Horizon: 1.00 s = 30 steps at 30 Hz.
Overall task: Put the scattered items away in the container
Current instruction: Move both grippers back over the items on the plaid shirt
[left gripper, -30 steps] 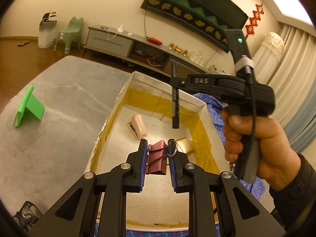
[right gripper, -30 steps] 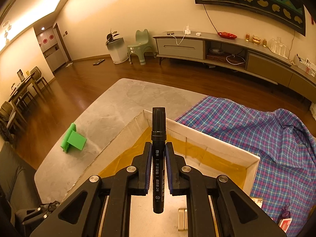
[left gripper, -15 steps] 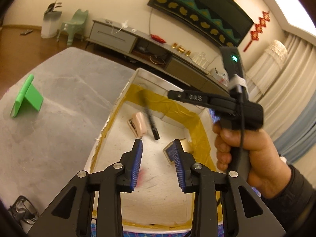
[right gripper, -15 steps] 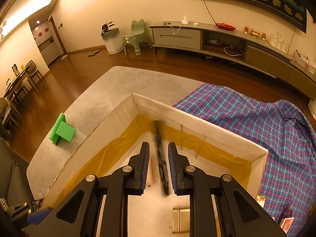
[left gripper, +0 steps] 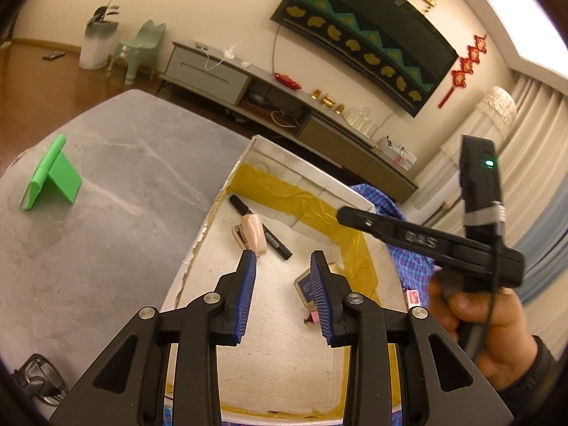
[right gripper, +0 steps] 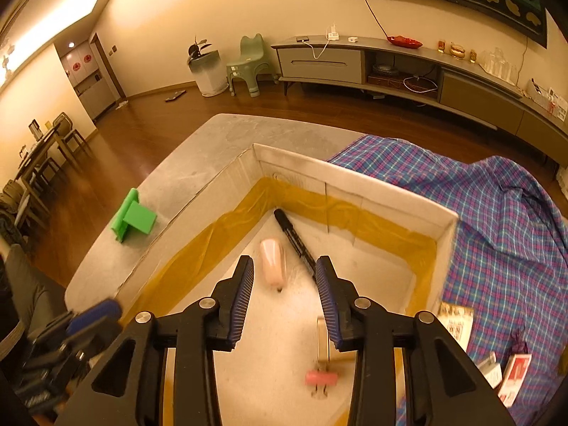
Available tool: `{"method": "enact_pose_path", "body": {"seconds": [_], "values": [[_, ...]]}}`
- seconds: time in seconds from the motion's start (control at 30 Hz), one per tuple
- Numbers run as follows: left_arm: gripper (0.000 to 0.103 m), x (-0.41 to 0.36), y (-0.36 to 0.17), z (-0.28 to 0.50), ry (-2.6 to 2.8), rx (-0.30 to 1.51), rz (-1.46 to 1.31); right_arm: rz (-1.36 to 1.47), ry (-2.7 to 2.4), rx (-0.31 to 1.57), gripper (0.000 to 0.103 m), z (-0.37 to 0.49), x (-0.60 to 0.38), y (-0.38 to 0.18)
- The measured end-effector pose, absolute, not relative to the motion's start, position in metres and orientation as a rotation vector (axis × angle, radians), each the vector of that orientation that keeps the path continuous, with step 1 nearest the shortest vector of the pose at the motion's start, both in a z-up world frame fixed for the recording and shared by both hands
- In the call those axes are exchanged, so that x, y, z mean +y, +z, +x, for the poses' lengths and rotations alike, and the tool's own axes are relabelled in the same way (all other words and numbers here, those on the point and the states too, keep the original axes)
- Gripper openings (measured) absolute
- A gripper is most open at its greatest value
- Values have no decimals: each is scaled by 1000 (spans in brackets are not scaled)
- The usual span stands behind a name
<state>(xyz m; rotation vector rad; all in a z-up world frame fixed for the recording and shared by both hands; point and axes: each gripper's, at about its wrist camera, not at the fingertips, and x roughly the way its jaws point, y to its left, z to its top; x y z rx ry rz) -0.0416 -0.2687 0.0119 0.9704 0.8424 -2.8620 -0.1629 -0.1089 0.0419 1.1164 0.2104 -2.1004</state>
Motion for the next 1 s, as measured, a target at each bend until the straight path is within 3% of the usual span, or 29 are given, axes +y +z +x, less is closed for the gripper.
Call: {"method": "enact_pose_path", "body": {"seconds": [0.5,0.8,1.0], "values": [[33,-199,40,-14,-3132,503,818,1057,-1995,78,39,-106,-11,50],[34,-133,53,9,-3239,491,888,1003,-2036,-31,39,-90,64,50],[39,-88,62,8,-3315,502,957,997,-2104,-118,39,-91,123,43]]}}
